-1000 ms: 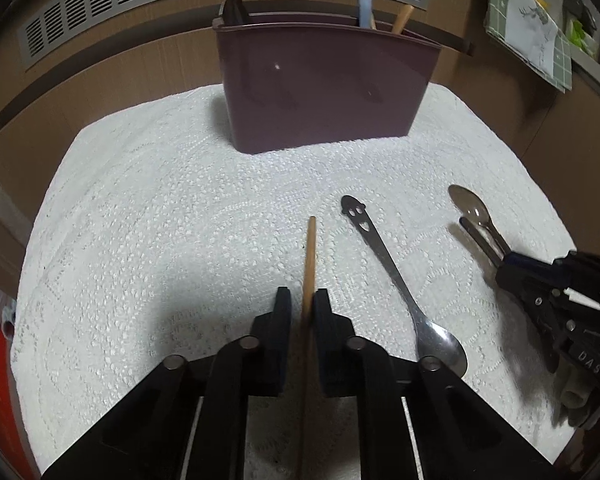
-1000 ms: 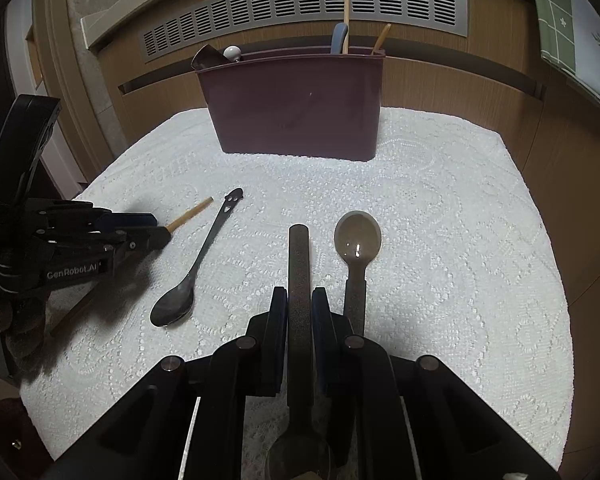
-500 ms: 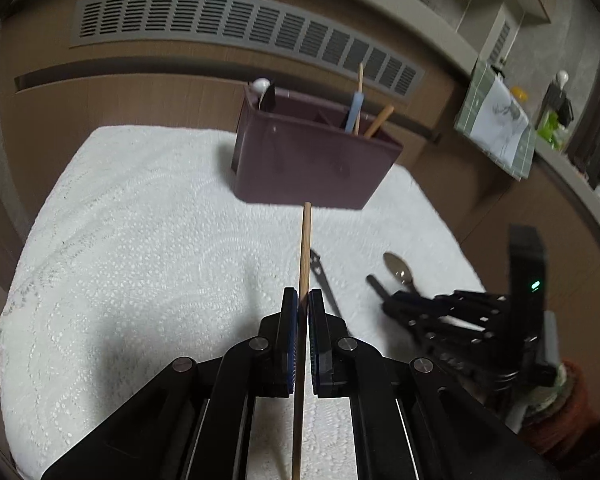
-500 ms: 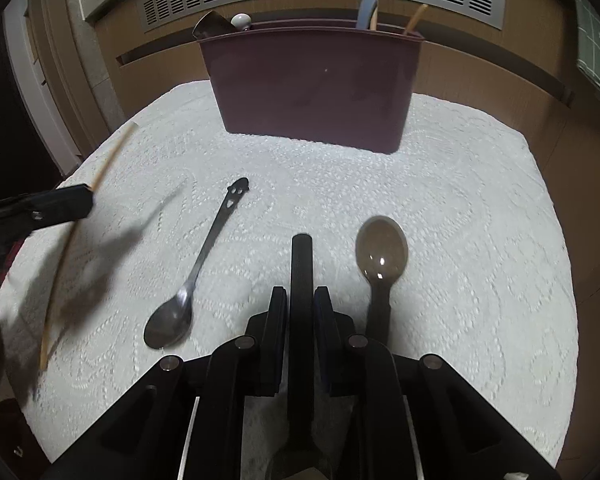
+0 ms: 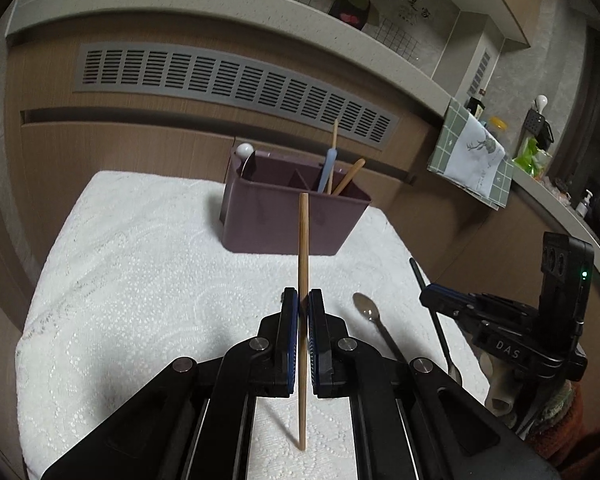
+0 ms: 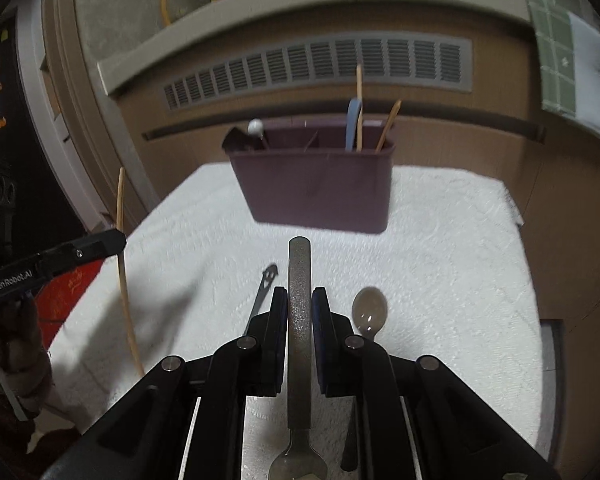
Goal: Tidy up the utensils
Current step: 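Carry the chopstick and brown spoon over the caddy and release them inside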
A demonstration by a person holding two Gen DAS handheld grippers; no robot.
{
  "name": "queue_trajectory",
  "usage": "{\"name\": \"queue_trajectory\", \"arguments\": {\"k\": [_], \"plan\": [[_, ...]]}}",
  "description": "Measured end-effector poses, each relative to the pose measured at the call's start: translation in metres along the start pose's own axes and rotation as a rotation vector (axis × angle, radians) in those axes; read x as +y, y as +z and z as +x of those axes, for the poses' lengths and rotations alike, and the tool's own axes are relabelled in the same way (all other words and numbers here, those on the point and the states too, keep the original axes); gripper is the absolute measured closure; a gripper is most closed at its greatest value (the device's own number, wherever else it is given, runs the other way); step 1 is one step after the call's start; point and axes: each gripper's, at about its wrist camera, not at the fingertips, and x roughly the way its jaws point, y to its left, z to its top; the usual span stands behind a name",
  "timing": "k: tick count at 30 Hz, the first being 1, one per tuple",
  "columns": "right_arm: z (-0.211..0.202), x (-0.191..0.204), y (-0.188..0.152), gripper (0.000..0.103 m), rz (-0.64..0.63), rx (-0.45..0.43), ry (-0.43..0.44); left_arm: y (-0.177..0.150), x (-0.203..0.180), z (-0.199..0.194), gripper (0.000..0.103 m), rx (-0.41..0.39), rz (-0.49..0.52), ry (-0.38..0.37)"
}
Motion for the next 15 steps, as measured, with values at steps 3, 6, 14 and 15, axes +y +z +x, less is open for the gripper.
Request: {"name": "queue_trajectory", "arguments": {"k": [3, 6, 14, 15], "plan": [[-0.012, 0.008, 0.004, 0.091, -0.037, -0.059, -0.026, 0.003, -0.003, -0.004, 0.098, -0.009, 0.013, 0.005], [-0.014, 0.014, 0.002, 0.091, -0.071, -0.075, -0.049, 0.004, -0.002, -0.005, 0.098, -0.015, 0.009, 0.013], [0.008, 0.010, 0.011, 0.091, -0.045, -0.050, -0.102, 0.040, -0.007, -0.009, 0.098, -0.086, 0.024, 0.013], [0.010, 0.010, 0.016, 0.091, -0.045, -0.048, -0.103, 0.050, -0.009, -0.010, 0.098, -0.105, 0.031, 0.015]]}}
